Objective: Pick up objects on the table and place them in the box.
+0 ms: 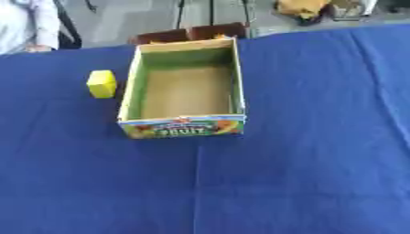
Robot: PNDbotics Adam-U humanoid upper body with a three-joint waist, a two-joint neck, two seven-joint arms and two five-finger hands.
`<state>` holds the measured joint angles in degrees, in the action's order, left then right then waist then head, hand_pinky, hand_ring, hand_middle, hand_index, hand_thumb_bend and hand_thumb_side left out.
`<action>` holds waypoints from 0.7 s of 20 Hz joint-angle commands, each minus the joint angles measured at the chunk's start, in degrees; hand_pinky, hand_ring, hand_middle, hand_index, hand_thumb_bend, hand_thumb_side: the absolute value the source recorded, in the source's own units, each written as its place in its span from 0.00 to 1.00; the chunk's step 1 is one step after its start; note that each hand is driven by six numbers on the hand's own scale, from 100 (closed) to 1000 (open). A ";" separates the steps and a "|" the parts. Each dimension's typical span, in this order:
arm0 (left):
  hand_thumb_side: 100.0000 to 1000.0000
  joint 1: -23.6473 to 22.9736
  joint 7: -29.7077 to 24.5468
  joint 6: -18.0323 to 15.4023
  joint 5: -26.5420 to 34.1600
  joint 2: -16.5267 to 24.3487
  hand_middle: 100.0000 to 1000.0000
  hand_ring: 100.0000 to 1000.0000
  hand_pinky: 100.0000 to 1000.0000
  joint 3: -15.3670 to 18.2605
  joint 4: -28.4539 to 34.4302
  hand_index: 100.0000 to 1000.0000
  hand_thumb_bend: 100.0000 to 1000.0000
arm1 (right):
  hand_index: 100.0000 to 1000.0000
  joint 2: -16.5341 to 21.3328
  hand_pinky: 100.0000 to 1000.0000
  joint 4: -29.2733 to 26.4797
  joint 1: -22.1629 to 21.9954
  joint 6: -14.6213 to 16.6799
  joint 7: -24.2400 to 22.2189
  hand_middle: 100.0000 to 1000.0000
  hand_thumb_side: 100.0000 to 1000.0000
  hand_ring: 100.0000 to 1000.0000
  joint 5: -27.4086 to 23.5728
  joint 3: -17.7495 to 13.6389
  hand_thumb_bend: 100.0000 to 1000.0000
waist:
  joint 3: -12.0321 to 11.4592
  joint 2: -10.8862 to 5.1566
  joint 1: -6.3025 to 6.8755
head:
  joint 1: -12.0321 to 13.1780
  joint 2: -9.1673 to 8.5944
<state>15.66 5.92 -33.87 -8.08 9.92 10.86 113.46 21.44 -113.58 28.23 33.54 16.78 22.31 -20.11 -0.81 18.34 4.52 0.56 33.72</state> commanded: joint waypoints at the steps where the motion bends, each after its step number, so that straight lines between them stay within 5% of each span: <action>1: 1.00 0.20 0.02 -0.01 -0.18 0.97 0.86 0.78 0.70 0.58 1.13 1.00 0.17 | 0.77 1.45 0.62 -1.01 0.61 0.00 -0.20 0.58 0.90 0.75 -0.31 -0.40 0.19 | -0.04 0.15 0.69 | -0.16 -0.65; 9: 1.00 0.14 0.13 0.21 -0.69 1.26 0.86 0.78 0.70 0.72 1.13 1.00 0.17 | 0.77 1.58 0.62 -1.01 0.61 0.01 -0.42 0.57 0.89 0.75 -0.38 -0.55 0.21 | 0.00 0.70 0.76 | 0.07 -1.16; 14: 1.00 -0.69 1.35 2.43 -2.77 6.39 0.86 0.79 0.70 1.82 1.13 1.00 0.16 | 0.77 1.73 0.62 -1.01 0.50 -0.02 -0.73 0.57 0.88 0.75 -0.53 -0.52 0.22 | 0.10 0.69 1.11 | 0.18 -0.26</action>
<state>14.75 6.96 -32.08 -10.23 13.43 11.89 113.46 21.46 -113.58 28.22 33.48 16.32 22.07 -20.25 -0.71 19.05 5.08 0.61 33.28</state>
